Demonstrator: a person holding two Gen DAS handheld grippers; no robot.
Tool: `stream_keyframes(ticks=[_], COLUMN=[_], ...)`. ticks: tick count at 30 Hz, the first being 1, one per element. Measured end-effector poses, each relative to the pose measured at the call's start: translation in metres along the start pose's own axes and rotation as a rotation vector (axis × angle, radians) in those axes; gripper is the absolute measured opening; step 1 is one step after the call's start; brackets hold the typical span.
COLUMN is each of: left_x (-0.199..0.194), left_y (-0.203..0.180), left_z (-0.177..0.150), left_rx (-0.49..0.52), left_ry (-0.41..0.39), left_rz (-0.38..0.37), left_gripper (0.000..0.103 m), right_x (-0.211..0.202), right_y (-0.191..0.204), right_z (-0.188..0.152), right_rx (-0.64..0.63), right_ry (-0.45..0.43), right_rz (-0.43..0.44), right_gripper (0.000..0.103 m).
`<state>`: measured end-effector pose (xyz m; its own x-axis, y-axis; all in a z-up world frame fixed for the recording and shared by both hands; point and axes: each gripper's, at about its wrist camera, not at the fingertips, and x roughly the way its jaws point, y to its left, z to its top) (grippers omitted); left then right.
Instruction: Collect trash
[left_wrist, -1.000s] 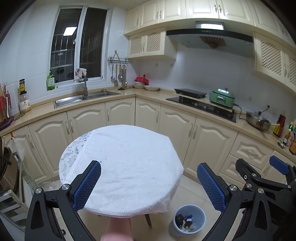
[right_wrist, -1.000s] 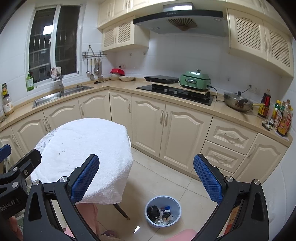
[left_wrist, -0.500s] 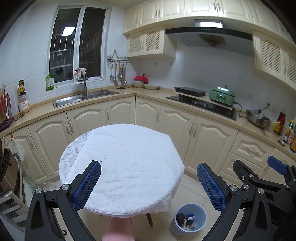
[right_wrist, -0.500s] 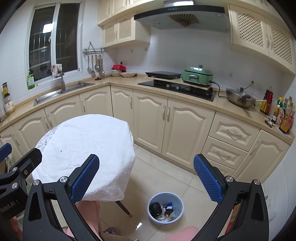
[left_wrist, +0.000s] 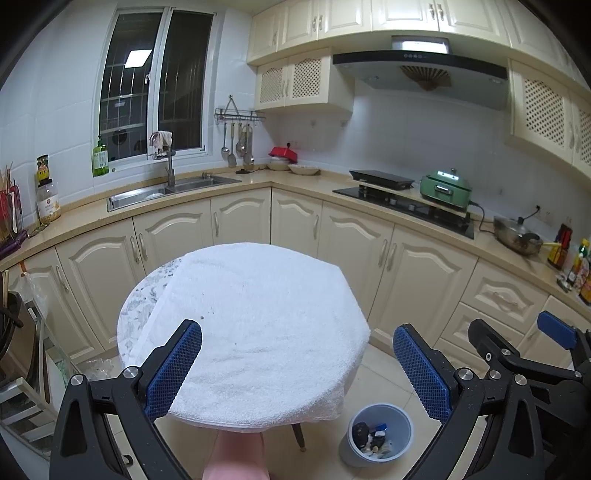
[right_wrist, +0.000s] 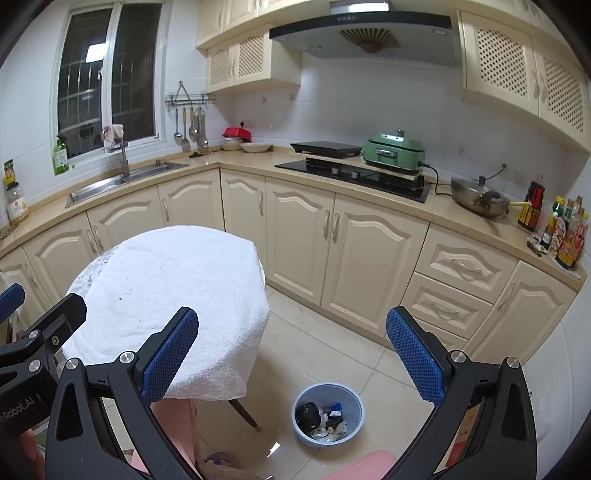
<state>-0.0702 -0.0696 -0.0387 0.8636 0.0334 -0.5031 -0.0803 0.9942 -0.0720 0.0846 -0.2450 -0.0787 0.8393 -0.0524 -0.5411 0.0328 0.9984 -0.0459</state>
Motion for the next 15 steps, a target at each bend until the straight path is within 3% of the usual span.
stream_keyframes(ticks=[15], left_x=[0.0046], left_y=[0.003], left_z=[0.0034], left_rx=[-0.001], left_ry=[0.012], left_rz=[-0.012], left_gripper=[0.102], right_x=[0.0047], right_y=[-0.0029], right_z=[-0.0009], right_rx=[-0.015], right_ry=[0.011], right_rz=[-0.032], right_gripper=[0.103])
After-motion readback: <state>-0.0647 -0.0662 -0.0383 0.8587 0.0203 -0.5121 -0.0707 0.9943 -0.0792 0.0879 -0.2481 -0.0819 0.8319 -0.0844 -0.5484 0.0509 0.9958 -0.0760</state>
